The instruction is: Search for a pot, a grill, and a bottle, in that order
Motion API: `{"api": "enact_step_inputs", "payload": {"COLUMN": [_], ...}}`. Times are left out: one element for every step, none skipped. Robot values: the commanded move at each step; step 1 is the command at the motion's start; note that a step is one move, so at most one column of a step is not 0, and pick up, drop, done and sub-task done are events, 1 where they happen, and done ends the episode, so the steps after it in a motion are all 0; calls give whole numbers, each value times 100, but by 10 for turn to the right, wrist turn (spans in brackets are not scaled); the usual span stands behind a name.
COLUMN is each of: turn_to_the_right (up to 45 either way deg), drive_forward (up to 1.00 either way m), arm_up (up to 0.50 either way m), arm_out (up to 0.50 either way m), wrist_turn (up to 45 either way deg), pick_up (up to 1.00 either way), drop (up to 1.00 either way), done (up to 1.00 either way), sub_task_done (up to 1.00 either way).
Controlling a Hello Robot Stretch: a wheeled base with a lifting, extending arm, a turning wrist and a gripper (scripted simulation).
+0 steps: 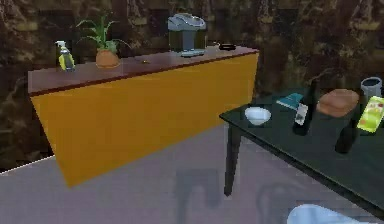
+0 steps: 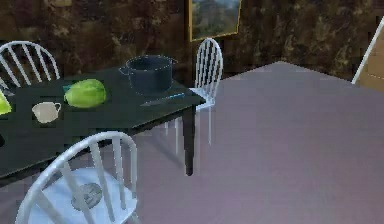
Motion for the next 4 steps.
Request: {"api": "enact_step_inputs", "payload": {"turn_to_the_right": [-450,-450,-360,0], "drive_forward": [0,0,0,15], "arm_up": [0,0,0,0], "arm_out": [0,0,0,0], "wrist_turn": [0,0,0,0], "pick_up": [0,0,0,0], "drop": [0,0,0,0], "done": [0,0,0,0], "sub_task_done": [0,0,0,0]}}
